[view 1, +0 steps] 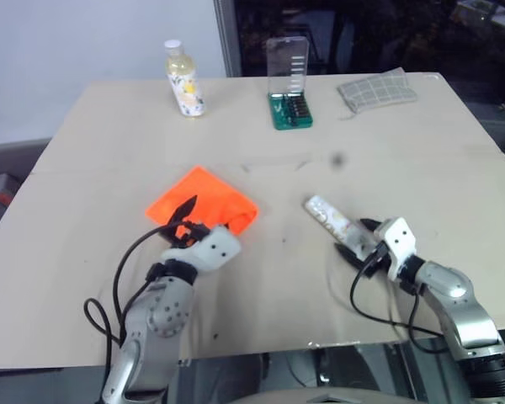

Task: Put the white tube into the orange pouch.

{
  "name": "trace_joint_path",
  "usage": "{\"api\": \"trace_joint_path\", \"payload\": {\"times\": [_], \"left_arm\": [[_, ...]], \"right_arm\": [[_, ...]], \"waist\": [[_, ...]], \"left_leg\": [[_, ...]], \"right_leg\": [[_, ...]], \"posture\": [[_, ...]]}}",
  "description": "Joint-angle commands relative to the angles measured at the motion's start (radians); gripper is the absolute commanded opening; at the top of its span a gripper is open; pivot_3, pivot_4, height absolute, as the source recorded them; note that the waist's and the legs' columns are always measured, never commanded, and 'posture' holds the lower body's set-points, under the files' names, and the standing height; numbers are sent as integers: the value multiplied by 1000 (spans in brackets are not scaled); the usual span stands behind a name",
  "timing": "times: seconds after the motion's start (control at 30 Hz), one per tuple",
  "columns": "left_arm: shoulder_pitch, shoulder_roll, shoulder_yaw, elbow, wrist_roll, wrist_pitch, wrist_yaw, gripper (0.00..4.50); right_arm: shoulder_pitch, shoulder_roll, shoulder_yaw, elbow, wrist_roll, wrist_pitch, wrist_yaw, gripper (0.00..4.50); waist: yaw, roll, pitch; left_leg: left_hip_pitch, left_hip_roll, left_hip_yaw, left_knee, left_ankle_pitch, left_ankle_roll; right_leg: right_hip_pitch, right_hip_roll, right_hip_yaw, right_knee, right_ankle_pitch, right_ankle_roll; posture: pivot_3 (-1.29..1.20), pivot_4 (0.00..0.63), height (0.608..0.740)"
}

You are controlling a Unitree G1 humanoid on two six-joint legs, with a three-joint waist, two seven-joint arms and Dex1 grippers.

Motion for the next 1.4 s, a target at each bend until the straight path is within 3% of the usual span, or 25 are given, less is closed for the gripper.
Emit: {"api": "trace_joint_path", "payload": {"times": [0.03, 0.13, 0.17, 0.2, 0.33, 0.6, 0.7, 0.87, 1.0, 1.2, 1.4], "left_arm": [[5, -27, 42, -21, -19, 43, -5, 3560], [-8, -62, 77, -19, -67, 94, -21, 2210], [-13, -70, 82, -20, -79, 103, -28, 2042], [-18, -76, 84, -22, -98, 110, -39, 1447], [-19, -92, 95, -21, -143, 124, -55, 70], [-38, -123, 120, -46, -237, 178, -69, 70], [-49, -128, 128, -42, -263, 187, -67, 0], [-65, -134, 127, -53, -307, 203, -74, 0], [-65, -124, 120, -58, -322, 202, -76, 0], [-47, -114, 107, -90, -379, 193, -113, 0], [-60, -98, 80, -99, -401, 198, -123, 0]], "right_arm": [[10, -2, 16, 14, -5, 3, 9, 4500], [5, -2, 28, 24, -33, 5, -8, 4500], [5, -2, 33, 24, -41, 7, -14, 4500], [5, 0, 37, 23, -49, 7, -22, 4500], [5, 13, 45, 25, -64, 12, -52, 4500], [21, 21, 41, 25, -40, 86, -72, 4500], [33, 24, 36, -7, 3, 119, -51, 3692], [39, 11, 45, -18, 4, 132, -41, 1388], [33, 4, 51, -21, -19, 113, -47, 253], [-38, 10, 75, -132, 33, 127, 10, 253], [-155, -17, 186, -265, 80, 282, 108, 253]], "waist": [[0, 0, 0], [0, 0, 0], [-1, -1, -1], [-1, -1, -1], [-2, -5, -4], [-11, -8, -6], [-10, -8, -6], [-17, -9, -6], [-22, -9, -6], [-26, -8, -5], [-25, -5, -1]], "left_leg": [[0, 0, 0, 0, 0, 0], [0, 0, 0, 0, 0, 0], [0, 0, 0, 0, 0, 0], [0, 0, 0, 0, 0, 0], [1, 0, 0, 0, 0, 0], [6, 0, 0, 1, 1, -2], [8, 0, -1, 1, 1, -2], [9, 0, -1, 1, 1, -2], [9, 0, -1, 1, 1, -2], [9, 0, -1, 1, 1, -2], [7, 1, -1, 0, 1, -2]], "right_leg": [[0, 0, 0, 0, 0, 0], [0, 0, 0, 0, 0, 0], [0, 0, 0, 0, 0, 0], [0, 0, 0, 1, 0, 0], [0, 0, 0, 2, 0, 0], [4, 1, 0, 4, 0, 0], [7, 1, 0, 4, 0, 0], [7, 1, 0, 4, 0, 0], [7, 1, 0, 4, 0, 0], [7, 1, 0, 4, 0, 0], [5, 1, 0, 4, 0, 0]], "posture": [[0, 150, 740], [0, 150, 740], [0, 150, 740], [0, 150, 740], [0, 150, 740], [0, 150, 740], [0, 150, 740], [0, 150, 740], [0, 150, 740], [0, 150, 740], [0, 150, 740]]}}
